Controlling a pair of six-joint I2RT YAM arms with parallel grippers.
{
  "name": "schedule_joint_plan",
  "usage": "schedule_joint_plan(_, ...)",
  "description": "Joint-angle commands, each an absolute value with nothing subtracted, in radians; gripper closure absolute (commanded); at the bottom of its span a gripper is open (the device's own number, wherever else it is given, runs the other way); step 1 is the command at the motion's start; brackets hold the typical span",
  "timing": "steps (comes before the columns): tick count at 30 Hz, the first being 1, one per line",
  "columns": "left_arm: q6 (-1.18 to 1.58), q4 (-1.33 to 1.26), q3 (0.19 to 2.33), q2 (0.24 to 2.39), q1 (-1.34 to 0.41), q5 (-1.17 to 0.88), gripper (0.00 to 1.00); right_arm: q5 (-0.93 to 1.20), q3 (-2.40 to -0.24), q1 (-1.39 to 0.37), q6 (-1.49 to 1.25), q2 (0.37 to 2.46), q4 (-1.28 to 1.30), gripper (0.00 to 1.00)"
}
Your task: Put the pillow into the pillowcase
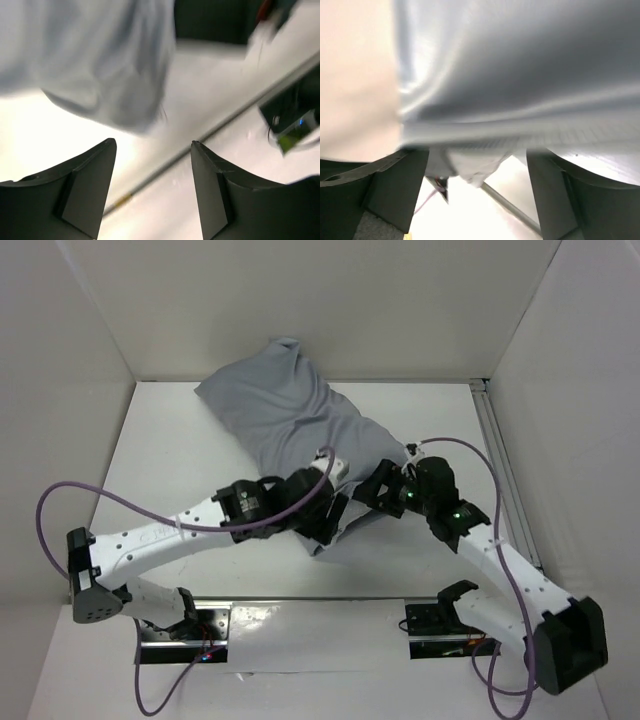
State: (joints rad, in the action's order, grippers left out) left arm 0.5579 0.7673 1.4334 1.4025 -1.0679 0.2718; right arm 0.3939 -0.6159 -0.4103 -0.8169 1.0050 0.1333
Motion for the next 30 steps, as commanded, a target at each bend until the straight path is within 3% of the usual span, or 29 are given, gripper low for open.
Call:
schedule_joint_plan(1, 0.71, 0.703, 1.264, 1.373, -1.156, 0.359, 0.25, 0.285, -0.638, -0.384, -0.837, 0.84, 0.29, 0.14)
schedule_joint_plan(10, 0.871, 0.664, 1.103, 1.35, -1.203, 0.492, 0.2, 0.252, -0.621, -0.374, -0.891, 0.667, 0.417, 0.15)
schedule_joint_plan(18, 0.795, 0.572, 1.103, 1.437, -1.212, 0.532, 0.21, 0.242, -0.612, -0.374, -0.9, 0.658, 0.46, 0.15)
schedule_joint_plan(22, 0.804, 0.572, 1.094, 1.448, -1.212, 0.522, 0.34, 0.252, -0.574, -0.374, -0.92, 0.64, 0.46, 0.17)
schedule_joint_plan(24, 0.813, 0.572, 1.094, 1.439, -1.212, 0.512, 0.51, 0.261, -0.526, -0.374, -0.943, 0.63, 0.448, 0.25)
schedule_joint_plan(25, 0.824, 0.583, 1.085, 1.439, -1.212, 0.512, 0.57, 0.27, -0.506, -0.374, -0.943, 0.614, 0.448, 0.35)
schedule_joint_plan(26, 0.824, 0.583, 1.085, 1.428, -1.212, 0.512, 0.62, 0.27, -0.47, -0.374, -0.959, 0.601, 0.436, 0.52)
schedule_joint_plan(27, 0.824, 0.583, 1.085, 1.414, -1.212, 0.512, 0.71, 0.27, -0.453, -0.374, -0.959, 0.601, 0.427, 0.59)
schedule_joint_plan(30, 0.833, 0.601, 1.085, 1.401, -1.212, 0.502, 0.74, 0.294, -0.396, -0.374, -0.977, 0.601, 0.373, 0.72)
